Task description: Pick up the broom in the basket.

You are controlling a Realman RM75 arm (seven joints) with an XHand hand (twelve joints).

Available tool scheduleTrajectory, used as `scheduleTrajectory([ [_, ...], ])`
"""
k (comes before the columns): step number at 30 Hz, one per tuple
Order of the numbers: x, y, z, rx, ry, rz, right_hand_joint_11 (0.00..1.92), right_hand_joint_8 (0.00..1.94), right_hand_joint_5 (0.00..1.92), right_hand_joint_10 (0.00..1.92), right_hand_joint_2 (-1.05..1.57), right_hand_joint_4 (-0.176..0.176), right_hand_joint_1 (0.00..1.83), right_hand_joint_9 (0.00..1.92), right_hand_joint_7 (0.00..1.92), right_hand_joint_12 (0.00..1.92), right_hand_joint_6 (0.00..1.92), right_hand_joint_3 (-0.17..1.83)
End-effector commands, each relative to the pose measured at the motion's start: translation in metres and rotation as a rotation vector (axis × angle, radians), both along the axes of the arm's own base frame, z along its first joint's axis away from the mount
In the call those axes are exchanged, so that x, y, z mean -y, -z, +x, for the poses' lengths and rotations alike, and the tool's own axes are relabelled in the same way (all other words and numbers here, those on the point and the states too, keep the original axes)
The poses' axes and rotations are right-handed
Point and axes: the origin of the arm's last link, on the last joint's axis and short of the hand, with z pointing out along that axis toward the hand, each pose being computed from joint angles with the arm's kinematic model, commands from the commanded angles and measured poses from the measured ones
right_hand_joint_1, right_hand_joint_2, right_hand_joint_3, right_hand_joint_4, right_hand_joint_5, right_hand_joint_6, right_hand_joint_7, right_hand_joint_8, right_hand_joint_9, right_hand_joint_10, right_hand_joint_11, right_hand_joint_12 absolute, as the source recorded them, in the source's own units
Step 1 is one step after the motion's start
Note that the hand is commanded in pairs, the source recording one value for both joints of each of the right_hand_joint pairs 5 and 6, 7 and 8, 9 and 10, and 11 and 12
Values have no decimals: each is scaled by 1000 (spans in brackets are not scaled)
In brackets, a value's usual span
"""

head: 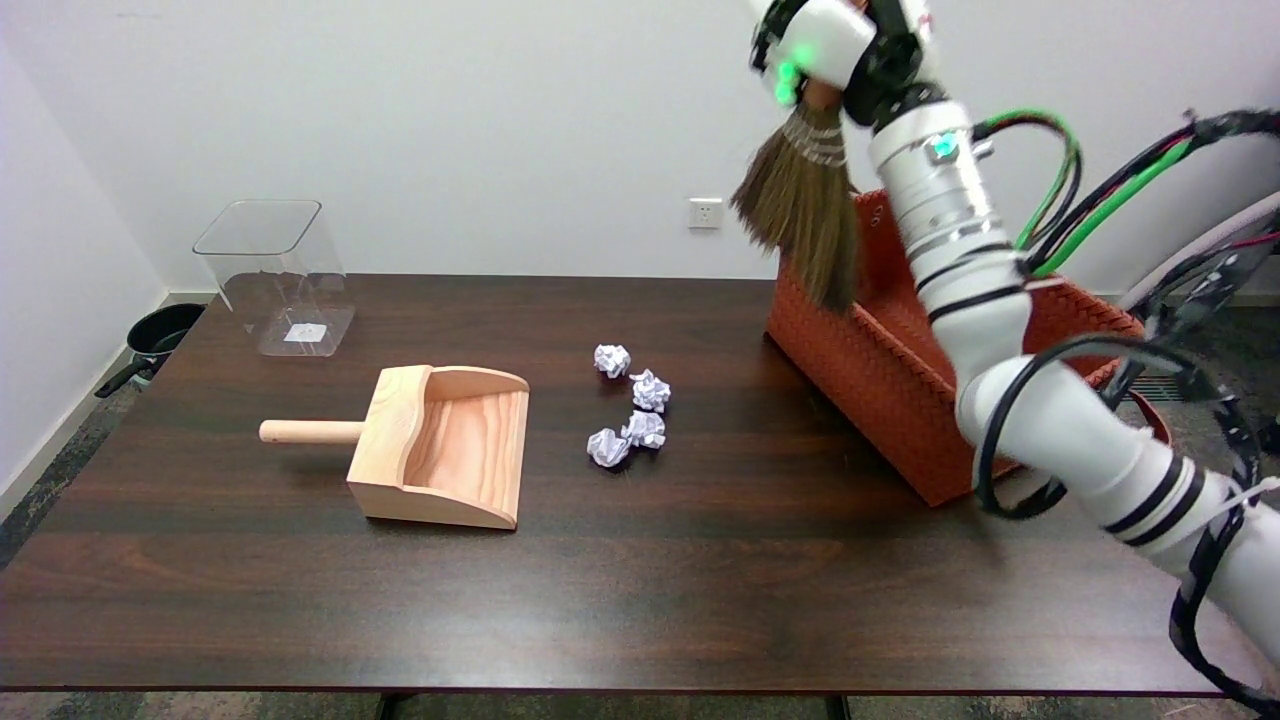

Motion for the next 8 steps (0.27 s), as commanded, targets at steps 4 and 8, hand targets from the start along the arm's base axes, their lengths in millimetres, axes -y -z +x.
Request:
scheduleTrajectory([
  [4, -17, 93, -98, 11, 239, 98, 1794, 1920, 1920, 1920, 1118, 0, 825, 1920, 1920, 1794, 1920, 733],
  [8, -5, 112, -122, -22, 282, 101, 1793, 1920, 1920, 1920, 1117, 0, 826, 1920, 1920, 1793, 1920, 737],
])
